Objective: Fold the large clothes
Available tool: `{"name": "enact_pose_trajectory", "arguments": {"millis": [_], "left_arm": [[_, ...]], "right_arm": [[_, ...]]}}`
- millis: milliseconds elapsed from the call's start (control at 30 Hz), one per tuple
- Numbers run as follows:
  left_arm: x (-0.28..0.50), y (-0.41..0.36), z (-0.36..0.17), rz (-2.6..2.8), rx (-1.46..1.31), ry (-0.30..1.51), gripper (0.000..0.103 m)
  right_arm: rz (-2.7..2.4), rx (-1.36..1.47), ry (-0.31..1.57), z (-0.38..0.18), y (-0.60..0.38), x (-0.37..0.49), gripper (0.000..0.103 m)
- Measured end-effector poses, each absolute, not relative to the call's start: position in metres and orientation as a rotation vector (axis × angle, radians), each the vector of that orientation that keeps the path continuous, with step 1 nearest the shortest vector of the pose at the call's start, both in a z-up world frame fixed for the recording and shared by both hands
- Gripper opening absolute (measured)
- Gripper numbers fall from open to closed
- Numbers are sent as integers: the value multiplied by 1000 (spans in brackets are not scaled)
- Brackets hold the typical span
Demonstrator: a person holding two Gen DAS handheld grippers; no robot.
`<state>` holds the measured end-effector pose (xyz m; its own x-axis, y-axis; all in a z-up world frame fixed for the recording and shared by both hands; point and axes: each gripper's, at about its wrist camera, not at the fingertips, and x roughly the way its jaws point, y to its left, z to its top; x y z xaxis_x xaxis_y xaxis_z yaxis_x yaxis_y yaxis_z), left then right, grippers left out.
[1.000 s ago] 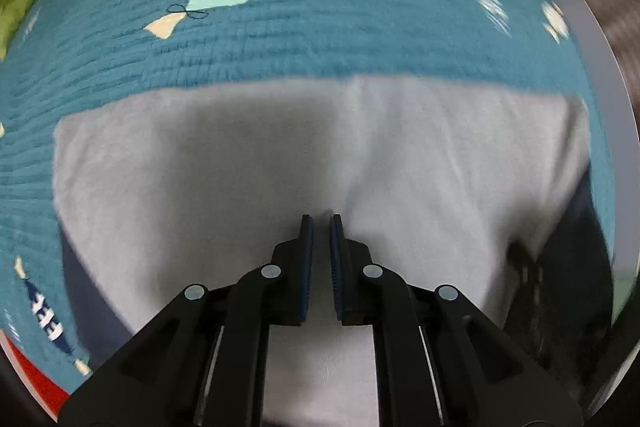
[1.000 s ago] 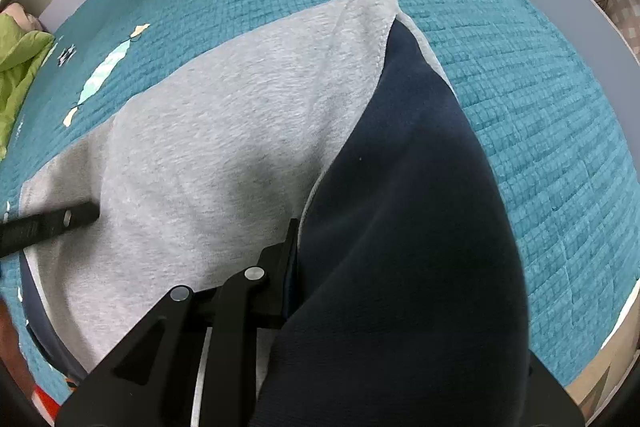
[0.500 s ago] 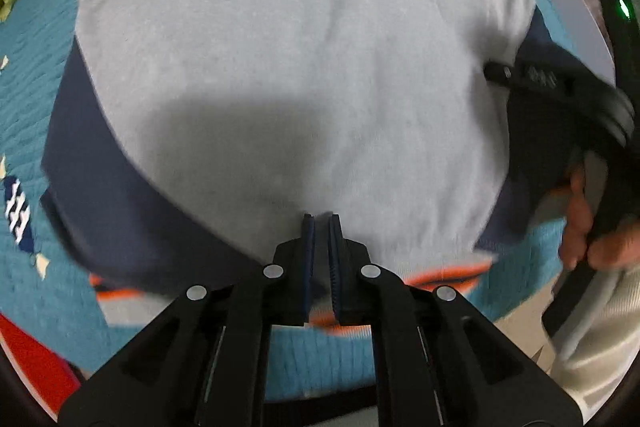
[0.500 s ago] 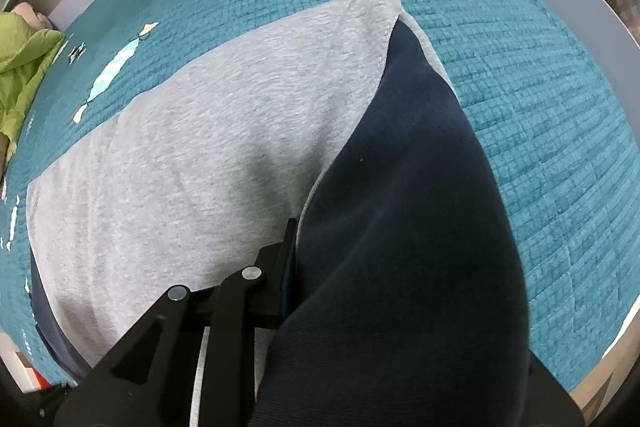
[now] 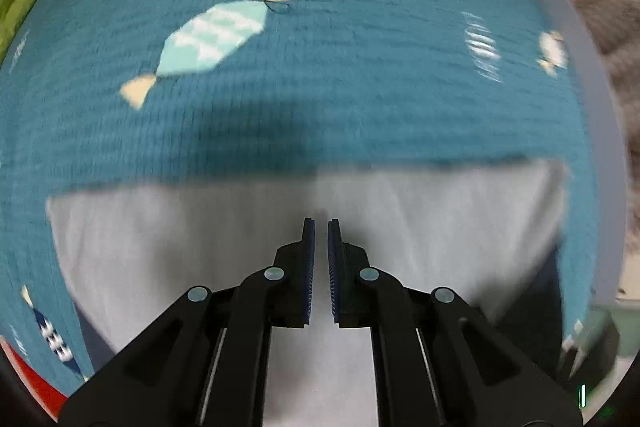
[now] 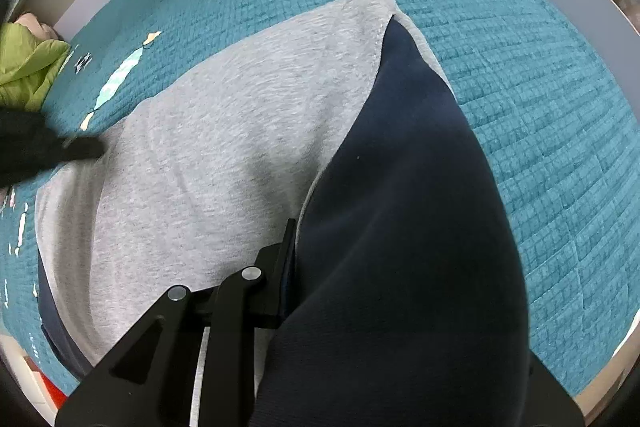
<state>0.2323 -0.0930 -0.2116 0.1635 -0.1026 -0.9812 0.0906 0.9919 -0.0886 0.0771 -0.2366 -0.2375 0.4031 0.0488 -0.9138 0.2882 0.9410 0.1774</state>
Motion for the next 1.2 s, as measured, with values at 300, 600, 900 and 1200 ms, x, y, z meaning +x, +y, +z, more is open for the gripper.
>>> {"name": "enact_pose_trajectory", "arguments": {"millis": [300, 600, 900, 1200], "left_arm": [[175, -89, -238, -146, -17, 1446, 5], [71, -107, -243, -111, 101, 1296, 5], [-1, -94, -245, -176, 87, 1352, 5], [-4, -90, -212, -302, 30, 1354, 6]], "right_arm": [[-138, 384, 1140, -239, -243, 72, 22], [-122, 370, 1132, -237, -243, 67, 23], [-89, 367, 1134, -236, -246, 63, 23], [-81, 377, 1141, -237, -244, 67, 23]]}}
